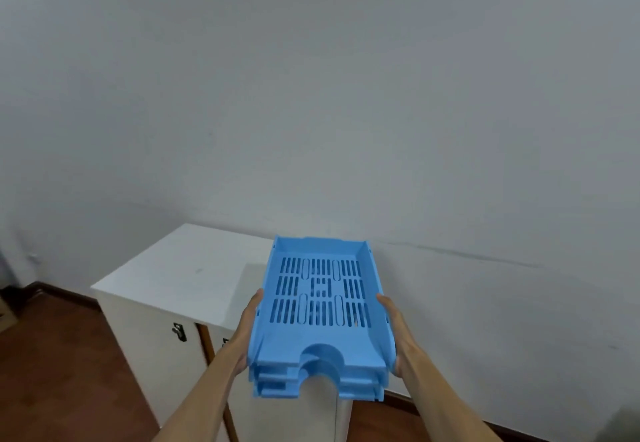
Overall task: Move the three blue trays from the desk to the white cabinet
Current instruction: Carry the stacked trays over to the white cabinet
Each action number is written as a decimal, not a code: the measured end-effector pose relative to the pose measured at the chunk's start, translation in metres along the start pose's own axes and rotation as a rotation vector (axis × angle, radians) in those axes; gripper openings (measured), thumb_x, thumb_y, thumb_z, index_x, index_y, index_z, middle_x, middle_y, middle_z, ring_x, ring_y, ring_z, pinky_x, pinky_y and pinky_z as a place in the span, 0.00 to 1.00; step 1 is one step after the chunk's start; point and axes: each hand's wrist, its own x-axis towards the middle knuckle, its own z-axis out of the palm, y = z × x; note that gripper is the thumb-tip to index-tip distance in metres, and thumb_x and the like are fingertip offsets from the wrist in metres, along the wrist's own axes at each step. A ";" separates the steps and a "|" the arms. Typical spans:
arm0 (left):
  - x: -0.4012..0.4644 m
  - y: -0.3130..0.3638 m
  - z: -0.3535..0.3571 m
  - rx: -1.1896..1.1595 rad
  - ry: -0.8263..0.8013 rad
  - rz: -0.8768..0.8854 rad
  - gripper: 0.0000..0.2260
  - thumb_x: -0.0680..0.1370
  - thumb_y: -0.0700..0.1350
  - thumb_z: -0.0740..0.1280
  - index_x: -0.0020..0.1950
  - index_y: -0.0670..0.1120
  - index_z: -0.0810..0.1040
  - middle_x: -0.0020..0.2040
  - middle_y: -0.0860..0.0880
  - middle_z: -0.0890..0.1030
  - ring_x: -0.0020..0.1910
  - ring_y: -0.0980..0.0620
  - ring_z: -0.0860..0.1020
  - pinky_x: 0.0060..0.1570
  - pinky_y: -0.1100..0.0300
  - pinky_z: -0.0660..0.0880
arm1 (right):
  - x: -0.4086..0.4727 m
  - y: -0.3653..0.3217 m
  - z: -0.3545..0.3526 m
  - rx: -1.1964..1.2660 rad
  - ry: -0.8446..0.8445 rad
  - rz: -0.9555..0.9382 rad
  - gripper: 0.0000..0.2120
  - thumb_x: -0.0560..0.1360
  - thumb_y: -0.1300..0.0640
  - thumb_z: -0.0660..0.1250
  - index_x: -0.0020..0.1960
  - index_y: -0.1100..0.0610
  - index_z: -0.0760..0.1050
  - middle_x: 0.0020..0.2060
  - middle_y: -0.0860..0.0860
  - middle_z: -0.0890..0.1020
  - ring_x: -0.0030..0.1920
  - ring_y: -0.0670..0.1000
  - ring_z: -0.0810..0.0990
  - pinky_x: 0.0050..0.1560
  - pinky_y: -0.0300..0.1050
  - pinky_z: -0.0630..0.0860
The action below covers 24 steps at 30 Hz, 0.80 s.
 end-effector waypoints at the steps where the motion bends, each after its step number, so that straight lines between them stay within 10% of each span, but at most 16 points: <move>1: 0.008 0.005 -0.007 -0.007 0.004 -0.009 0.31 0.75 0.69 0.59 0.56 0.44 0.85 0.56 0.35 0.83 0.49 0.37 0.84 0.45 0.47 0.81 | 0.011 -0.001 0.005 0.003 -0.004 0.001 0.31 0.71 0.38 0.68 0.60 0.62 0.81 0.55 0.68 0.82 0.50 0.64 0.82 0.59 0.64 0.77; 24: 0.139 0.079 -0.054 -0.015 -0.236 -0.113 0.31 0.76 0.66 0.62 0.62 0.40 0.79 0.58 0.33 0.80 0.53 0.36 0.78 0.55 0.42 0.75 | 0.119 -0.006 0.045 0.075 0.151 -0.188 0.34 0.74 0.35 0.64 0.64 0.63 0.77 0.55 0.68 0.82 0.51 0.66 0.82 0.62 0.69 0.75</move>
